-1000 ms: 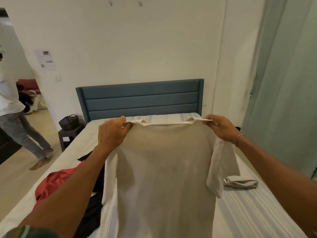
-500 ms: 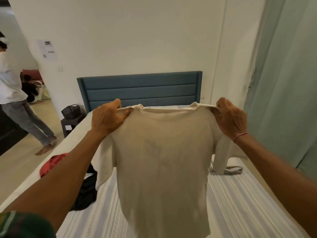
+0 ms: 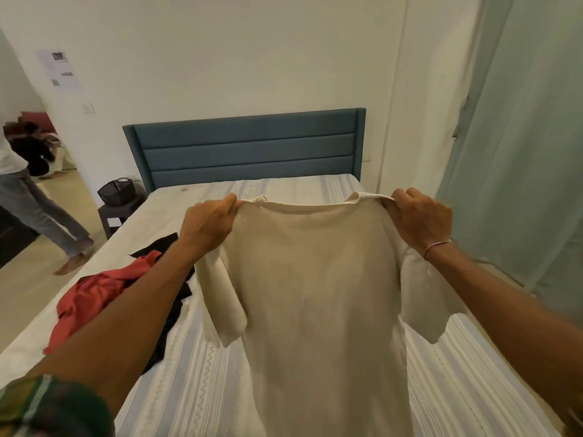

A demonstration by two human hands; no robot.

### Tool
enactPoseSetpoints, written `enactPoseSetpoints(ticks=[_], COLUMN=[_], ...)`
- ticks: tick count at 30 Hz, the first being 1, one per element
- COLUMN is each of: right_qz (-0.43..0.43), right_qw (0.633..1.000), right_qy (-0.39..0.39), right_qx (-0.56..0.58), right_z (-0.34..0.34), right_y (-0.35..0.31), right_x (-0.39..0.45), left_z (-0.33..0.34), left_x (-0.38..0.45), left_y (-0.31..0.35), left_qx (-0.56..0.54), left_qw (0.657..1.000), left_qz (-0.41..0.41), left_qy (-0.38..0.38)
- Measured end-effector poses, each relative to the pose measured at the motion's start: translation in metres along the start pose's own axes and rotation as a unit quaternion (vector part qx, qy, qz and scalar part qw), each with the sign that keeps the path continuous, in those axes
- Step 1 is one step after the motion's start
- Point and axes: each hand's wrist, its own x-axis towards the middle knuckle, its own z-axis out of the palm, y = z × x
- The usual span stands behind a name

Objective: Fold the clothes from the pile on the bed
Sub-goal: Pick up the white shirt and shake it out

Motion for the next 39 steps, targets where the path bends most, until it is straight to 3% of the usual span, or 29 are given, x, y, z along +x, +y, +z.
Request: enactPoseSetpoints(ticks=[6,13,16,23,27,31,36,39], right_qz=[0.016,0.014,0.015,-0.021,-0.046,-0.028,-0.044,-0.061], right_qw=[0.994,0.972,0.959,0.926,0.923,0.927,0.937,0.935], right_qy=[-0.102,-0.228,-0.278,-0.370,-0.376,-0.373,-0.346,-0.349], right_qx=[-0.044,-0.053,-0.057,-0.070,-0.068,-0.025,-0.009,-0.020], right_z=[0.114,0.286,0.355,0.520,0.591,0.645,0.696,0.719], right_y=[-0.004,0.004,0.005,0.006,0.005,0.003,0.007,0.018], right_x=[-0.003,-0.038,-0.054,-0.102,-0.136,-0.162,-0.176,-0.183], left_z=[0.132,0.299,0.369,0.530,0.594,0.648,0.710,0.731], left_x=[0.029,0.039,0.041,0.023,0.014,0.015,0.008,0.003], left_y=[-0.034,-0.073,-0.091,-0.130,-0.153,-0.160,-0.143,-0.133], left_qx=[-0.133,-0.339,-0.315,-0.256,-0.265,-0.185,-0.173,-0.094], left_qw=[0.982,0.885,0.873,0.852,0.855,0.901,0.904,0.920], left_qz=[-0.098,-0.259,-0.286,-0.217,-0.155,-0.142,-0.175,-0.175], left_qy=[-0.094,-0.187,-0.239,-0.402,-0.417,-0.366,-0.350,-0.338])
